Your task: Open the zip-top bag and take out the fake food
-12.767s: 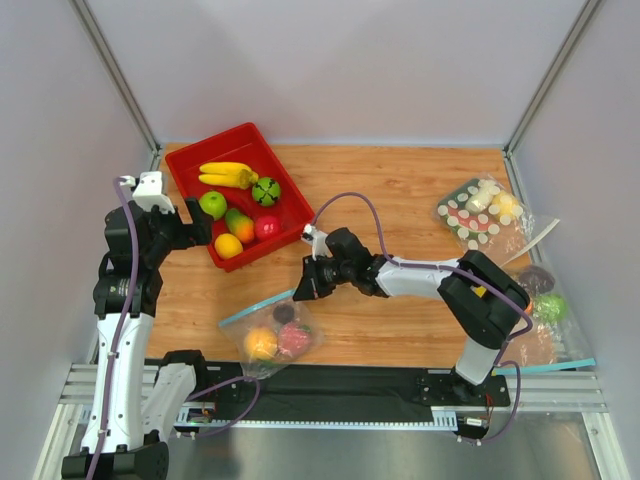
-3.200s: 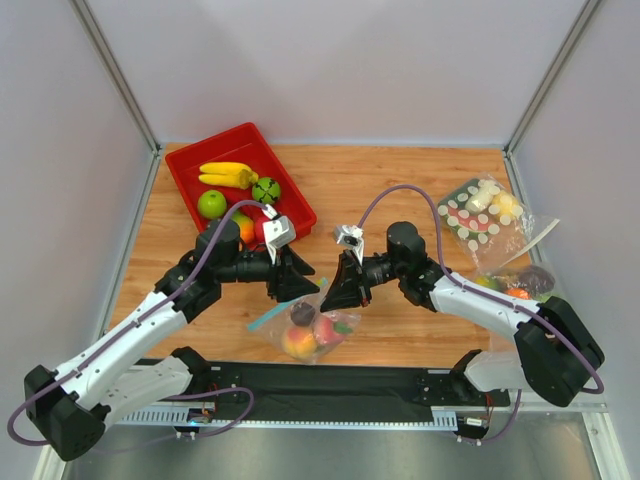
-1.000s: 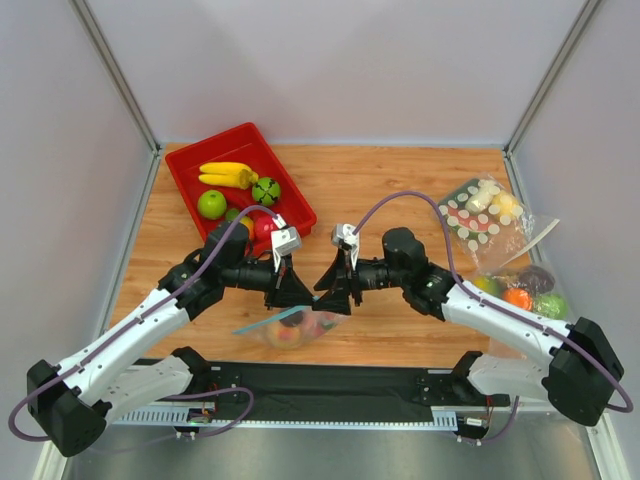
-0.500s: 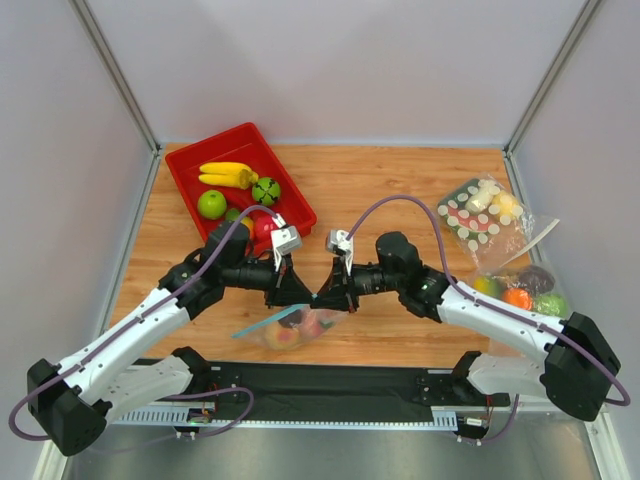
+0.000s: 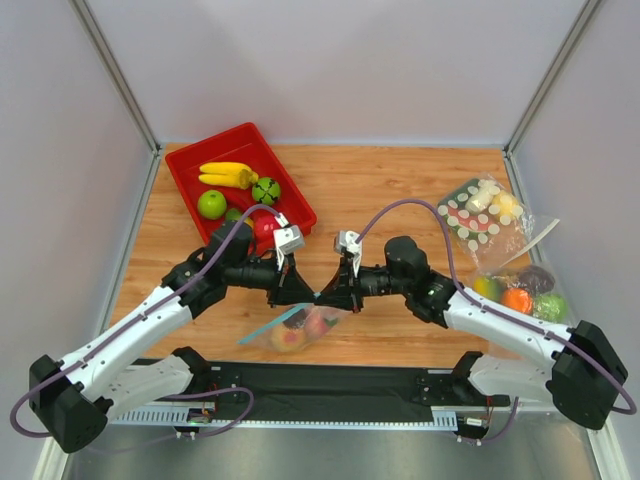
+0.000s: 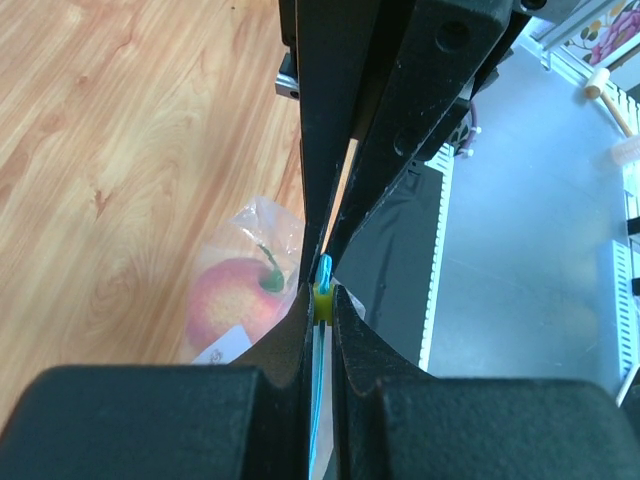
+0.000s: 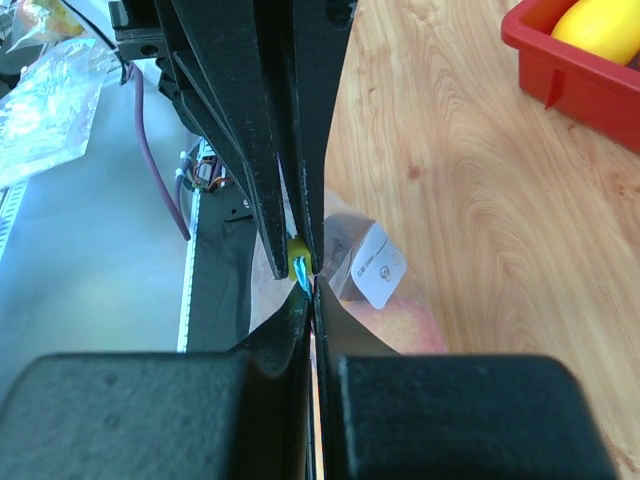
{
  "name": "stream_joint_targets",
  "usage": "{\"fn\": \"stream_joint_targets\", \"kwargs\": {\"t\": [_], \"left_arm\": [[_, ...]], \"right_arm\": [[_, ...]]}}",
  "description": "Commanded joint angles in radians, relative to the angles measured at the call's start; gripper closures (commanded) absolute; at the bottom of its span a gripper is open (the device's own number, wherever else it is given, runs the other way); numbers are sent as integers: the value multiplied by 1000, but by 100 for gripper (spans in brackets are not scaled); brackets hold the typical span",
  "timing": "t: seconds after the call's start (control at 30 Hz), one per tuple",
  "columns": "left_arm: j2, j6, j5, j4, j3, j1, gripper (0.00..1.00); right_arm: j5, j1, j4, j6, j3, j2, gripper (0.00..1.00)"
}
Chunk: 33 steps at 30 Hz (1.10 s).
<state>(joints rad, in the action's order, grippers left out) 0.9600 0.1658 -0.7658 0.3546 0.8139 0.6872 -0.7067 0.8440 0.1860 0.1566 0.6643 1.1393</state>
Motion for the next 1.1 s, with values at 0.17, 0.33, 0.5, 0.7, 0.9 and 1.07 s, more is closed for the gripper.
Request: {"fn": "stream_joint_targets", "kwargs": {"t": [0.17,0.33,0.5,0.7,0.9,1.07], "left_arm": [[8,-15,-18,50,51,12,100],[5,-23,-3,60,51,15,100],[8,-23,3,66,53,17,100],[9,-25,5,69,54,17,100],[11,-28,5,72,54,20,100],[13,-29,6,75,56,23,100]], "right_arm": [[16,-78,125,30,-48,-46,100],[7,-98,148,44,-57,-46,100],[15,-128,132,35,-61,-56,100],[13,-177,130,41,-71,-76,100],[7,-246,125,44,-77,-88,100],[9,-292,125,44,-77,-89,100]]}}
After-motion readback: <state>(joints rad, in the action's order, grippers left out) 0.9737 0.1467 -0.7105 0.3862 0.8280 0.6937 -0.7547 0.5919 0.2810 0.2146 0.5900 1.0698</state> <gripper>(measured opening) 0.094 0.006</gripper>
